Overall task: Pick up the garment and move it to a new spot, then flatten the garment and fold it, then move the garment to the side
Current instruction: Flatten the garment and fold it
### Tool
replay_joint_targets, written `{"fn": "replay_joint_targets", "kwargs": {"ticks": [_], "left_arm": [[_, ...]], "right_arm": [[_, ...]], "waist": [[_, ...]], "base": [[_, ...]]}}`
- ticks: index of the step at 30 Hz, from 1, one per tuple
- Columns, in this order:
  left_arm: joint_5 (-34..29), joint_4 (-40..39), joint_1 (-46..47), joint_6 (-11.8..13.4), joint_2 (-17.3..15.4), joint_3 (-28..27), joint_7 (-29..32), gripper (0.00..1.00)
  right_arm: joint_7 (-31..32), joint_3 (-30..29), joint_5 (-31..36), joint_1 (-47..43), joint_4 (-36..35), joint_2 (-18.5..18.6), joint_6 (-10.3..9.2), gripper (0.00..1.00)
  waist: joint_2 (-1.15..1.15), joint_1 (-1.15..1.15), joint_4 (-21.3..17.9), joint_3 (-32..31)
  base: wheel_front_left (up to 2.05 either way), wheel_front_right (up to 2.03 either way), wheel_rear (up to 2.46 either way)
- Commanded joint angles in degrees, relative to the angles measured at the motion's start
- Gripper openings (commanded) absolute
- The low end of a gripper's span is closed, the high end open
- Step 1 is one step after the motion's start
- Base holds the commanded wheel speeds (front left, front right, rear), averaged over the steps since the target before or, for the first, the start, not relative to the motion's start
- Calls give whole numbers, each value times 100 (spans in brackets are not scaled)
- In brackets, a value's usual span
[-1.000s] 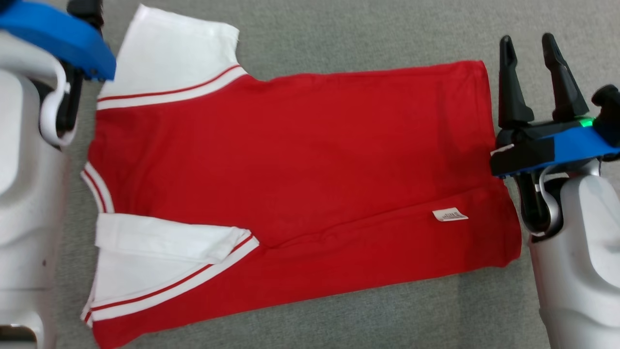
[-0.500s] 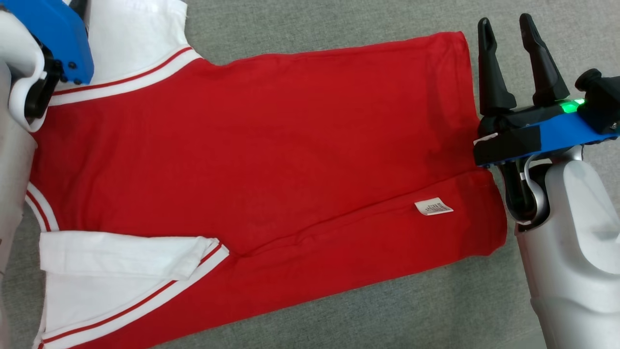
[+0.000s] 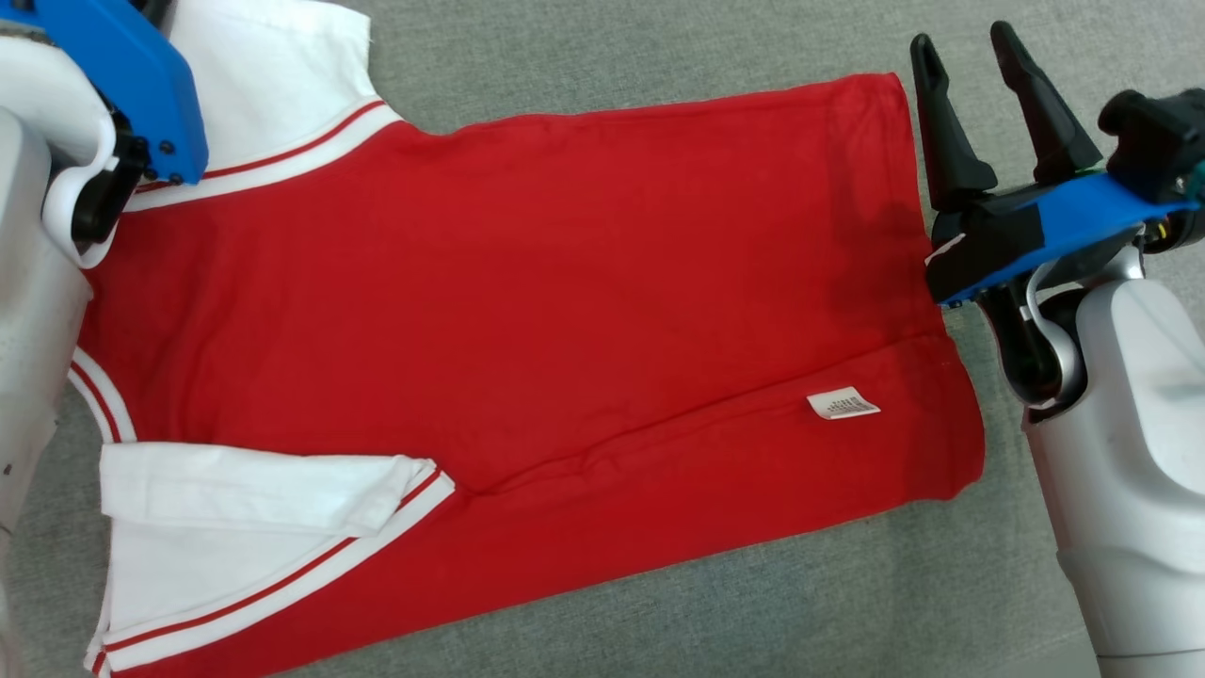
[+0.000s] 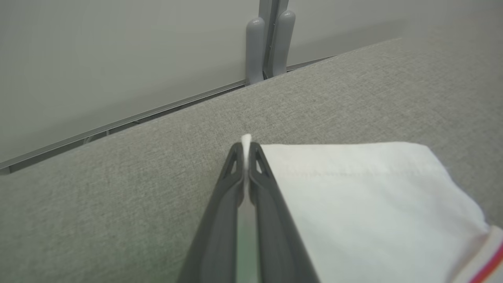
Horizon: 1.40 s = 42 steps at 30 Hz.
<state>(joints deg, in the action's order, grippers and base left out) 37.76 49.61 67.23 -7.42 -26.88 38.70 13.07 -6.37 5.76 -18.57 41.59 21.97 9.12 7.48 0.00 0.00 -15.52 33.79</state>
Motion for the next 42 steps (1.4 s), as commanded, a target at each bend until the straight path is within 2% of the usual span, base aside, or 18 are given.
{"fn": "replay_joint_targets", "kwargs": {"ticks": [1,6,16,17,29,37,42], "left_arm": [[82,-38,137,-5,42,77,-130,0],[214,-152,219,-5,122,367,-376,0],[437,-340,401,-5,271,800,-714,0],[472,-344,406,-5,274,838,-738,0],[901,-648,75,-5,224,1069,-1401,0],[1156,-1277,-692,-5,76,1116,-1957,0],[1259,-1836,-1386,150,-87,1109,-2213,0]], "right_arm": [[281,49,-1,137,93,91,3,100],[973,77,49,318,392,267,3,100],[1721,101,-26,434,1031,403,3,100],[1734,123,-44,419,1061,402,3,0],[849,11,162,419,1470,452,2,0],[298,30,149,77,1686,526,2,0],[0,1,100,-236,1802,560,2,0]], "waist": [[0,0,44,-37],[0,0,234,-70],[0,0,541,-19],[0,0,557,-20],[0,0,769,-422],[0,0,973,-861],[0,0,1094,-1174]], "base": [[0,0,0],[0,0,0],[0,0,0],[0,0,0],[0,0,0],[0,0,0],[0,0,0]]}}
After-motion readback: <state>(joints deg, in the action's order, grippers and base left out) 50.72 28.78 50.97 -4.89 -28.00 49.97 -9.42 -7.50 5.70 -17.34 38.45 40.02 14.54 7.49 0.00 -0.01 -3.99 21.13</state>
